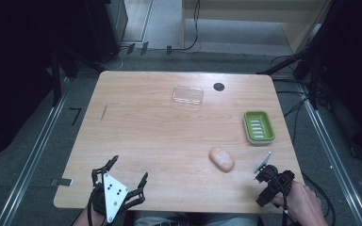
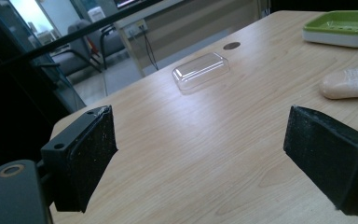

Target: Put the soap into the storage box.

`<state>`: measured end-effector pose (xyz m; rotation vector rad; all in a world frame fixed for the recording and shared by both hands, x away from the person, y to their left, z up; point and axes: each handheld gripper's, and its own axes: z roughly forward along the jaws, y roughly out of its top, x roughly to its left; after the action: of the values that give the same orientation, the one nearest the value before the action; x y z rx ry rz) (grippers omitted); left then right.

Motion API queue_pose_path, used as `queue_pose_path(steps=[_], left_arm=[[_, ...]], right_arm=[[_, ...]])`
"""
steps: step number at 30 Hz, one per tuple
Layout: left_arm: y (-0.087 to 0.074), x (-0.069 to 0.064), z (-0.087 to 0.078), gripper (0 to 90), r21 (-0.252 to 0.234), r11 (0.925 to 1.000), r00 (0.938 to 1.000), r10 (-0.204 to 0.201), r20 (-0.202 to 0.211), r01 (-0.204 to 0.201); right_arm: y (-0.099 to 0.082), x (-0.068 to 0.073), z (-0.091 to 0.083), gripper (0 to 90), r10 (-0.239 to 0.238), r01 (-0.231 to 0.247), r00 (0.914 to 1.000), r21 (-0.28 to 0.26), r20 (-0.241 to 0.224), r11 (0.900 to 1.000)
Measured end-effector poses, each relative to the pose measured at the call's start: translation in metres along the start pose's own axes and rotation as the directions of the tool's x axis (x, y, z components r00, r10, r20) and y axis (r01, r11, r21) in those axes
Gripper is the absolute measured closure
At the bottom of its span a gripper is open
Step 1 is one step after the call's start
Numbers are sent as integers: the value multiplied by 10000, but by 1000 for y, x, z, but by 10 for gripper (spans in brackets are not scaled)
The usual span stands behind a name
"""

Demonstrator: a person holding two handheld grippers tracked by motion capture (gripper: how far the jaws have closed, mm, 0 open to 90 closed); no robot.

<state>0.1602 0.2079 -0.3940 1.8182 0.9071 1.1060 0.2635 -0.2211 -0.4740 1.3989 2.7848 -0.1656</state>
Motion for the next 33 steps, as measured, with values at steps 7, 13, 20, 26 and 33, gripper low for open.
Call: queue_pose_path(steps=[7,13,20,26,33], left_arm=[[0,-1,-3,99,-56,10000,10000,75,5,-75],[0,-1,-4,99,-36,10000,10000,51,-52,-51],[-1,1,-7,99,-55,9999,9999,-116,-127,116],[-1,2,-7,99,-83,9997,9996,-234,-149,233],[-1,2,-7,99,-90,9997,9996,-228,-145,227]], right_arm=[[1,2,-3,41,-95,97,9999,-238,50,9997],[7,7,-7,49,-446,456,9988,-507,203,9977],[15,11,-10,50,-667,682,9975,-710,225,9951],[27,17,-14,50,-897,914,9957,-921,224,9915],[42,27,-18,51,-1085,1104,9938,-1028,245,9886]])
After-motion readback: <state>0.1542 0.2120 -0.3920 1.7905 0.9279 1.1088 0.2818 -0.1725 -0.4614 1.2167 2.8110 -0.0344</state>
